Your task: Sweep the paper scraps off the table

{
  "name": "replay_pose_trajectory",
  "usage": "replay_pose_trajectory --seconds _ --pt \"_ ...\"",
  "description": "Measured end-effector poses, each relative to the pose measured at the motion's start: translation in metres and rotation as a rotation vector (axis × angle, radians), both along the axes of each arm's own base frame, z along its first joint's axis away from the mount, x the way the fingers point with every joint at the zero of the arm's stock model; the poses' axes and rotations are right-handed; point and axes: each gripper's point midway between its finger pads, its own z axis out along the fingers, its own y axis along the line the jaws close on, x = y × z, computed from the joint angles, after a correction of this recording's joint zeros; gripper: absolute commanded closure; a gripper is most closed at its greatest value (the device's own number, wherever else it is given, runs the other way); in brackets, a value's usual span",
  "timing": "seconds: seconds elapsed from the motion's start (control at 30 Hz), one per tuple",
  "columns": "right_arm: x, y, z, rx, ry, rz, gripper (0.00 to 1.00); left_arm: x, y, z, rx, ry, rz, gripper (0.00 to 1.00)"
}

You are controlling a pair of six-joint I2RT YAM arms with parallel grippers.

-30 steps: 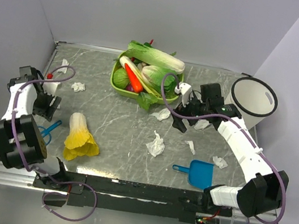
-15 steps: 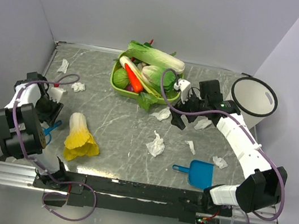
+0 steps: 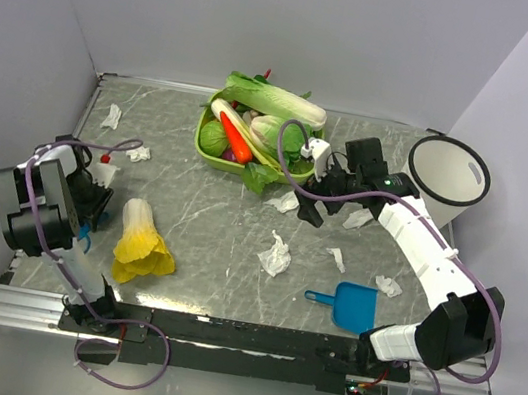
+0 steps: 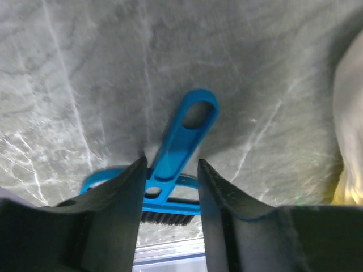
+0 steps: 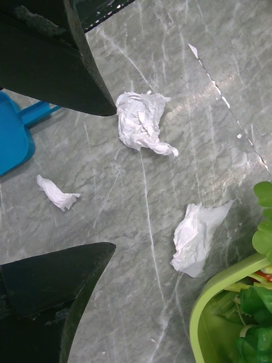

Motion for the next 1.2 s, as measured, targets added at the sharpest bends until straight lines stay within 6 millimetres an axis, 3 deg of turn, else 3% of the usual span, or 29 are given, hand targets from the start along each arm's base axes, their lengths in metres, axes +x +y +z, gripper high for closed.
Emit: replay_pose_trajectory --seconds 0.33,0.63,0.77,0.97,1.2 --pt "0.000 -0.001 0.000 -0.005 -0.001 -0.004 0.00 0.003 0.004 -0.002 0.001 0.025 0.050 0.99" --pt "0.001 0.005 -0.004 0.006 0.013 -0.003 0.00 0.011 0.001 0.005 0.004 -0.027 0.125 0.99" --pt "0.001 0.008 -0.006 0.009 0.025 -0.006 0.00 0.028 0.000 0.024 -0.019 -0.085 0.156 0.99" --pt "0.004 0.012 -0.003 0.032 0.020 -0.013 0.00 0.059 -0.003 0.078 -0.050 -0.239 0.187 0.99" --pt "0.006 0.016 0.001 0.057 0.015 -0.016 0.00 0.070 -0.014 0.113 -0.111 -0.303 0.204 0.99"
